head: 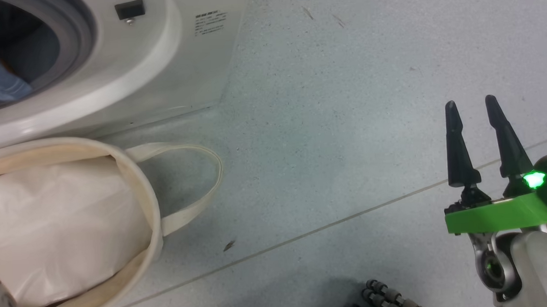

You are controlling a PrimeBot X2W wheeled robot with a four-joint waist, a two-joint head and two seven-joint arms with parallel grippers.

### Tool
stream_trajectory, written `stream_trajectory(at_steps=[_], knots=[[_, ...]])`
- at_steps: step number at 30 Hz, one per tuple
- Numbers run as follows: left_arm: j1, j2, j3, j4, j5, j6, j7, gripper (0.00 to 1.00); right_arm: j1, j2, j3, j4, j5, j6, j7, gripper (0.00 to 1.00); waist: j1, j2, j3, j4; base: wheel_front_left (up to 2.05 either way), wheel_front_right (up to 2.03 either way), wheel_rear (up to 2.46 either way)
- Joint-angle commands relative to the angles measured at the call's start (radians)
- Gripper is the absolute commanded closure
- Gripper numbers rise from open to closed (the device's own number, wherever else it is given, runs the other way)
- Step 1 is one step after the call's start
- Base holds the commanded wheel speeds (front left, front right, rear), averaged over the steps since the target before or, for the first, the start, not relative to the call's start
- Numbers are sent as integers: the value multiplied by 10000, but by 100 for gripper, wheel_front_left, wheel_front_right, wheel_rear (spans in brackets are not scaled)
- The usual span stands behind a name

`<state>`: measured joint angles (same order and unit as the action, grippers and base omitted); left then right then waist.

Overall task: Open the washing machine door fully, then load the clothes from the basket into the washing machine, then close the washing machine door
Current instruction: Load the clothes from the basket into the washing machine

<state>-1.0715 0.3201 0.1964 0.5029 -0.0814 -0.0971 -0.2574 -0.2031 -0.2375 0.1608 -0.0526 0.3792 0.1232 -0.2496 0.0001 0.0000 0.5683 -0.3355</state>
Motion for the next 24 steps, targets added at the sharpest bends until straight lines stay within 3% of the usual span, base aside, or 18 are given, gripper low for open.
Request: stream_trajectory(at_steps=[1, 4, 8, 9, 10, 13, 14, 17, 20, 24], knots=[[176, 271, 306, -331, 73, -18, -43, 100, 62, -108, 79, -319, -58, 75, -122, 0, -1, 0, 22, 34, 0, 0, 0], [415, 126, 472, 291, 82, -54, -43, 100, 73, -99, 124, -285, -65, 75, -122, 0, -1, 0, -4, 62, 0, 0, 0], [378, 116, 573, 2396, 232, 200, -43, 100, 106, -120, 189, -241, -55, 75, -122, 0, -1, 0, -109, 70, 0, 0, 0], [278, 159, 518, 3035, 321, 287, -43, 20, 130, -134, 199, -218, -54, 75, -122, 0, -1, 0, -143, 73, 0, 0, 0], [120, 203, 506, 3535, 367, 401, -43, 0, 149, -144, 207, -203, -51, 75, -122, 0, -1, 0, -163, 72, 0, 0, 0], [-282, 263, 512, 4758, 399, 691, -43, 0, 181, -157, 212, -172, -42, 75, -122, 0, -1, 0, -222, 71, 0, 0, 0], [-569, 304, 432, 5768, 457, 833, 3, 0, 190, -163, 242, -157, -35, 75, -122, 0, -1, 0, -274, 70, 0, 0, 0], [-993, 326, 298, 7060, 547, 1107, 754, 0, 188, -174, 297, -134, -23, 75, -122, 0, -1, 0, -347, 80, 0, 0, 0], [-1281, 303, 228, 7512, 557, 1336, 1319, 0, 143, -178, 341, -115, 1, 75, -122, 0, -1, 0, -414, 79, 0, 0, 0], [-1337, 232, 146, 7621, 519, 1329, 708, 0, 76, -156, 363, -58, 42, 75, -122, 0, -1, 0, -592, 111, 0, 0, 0]])
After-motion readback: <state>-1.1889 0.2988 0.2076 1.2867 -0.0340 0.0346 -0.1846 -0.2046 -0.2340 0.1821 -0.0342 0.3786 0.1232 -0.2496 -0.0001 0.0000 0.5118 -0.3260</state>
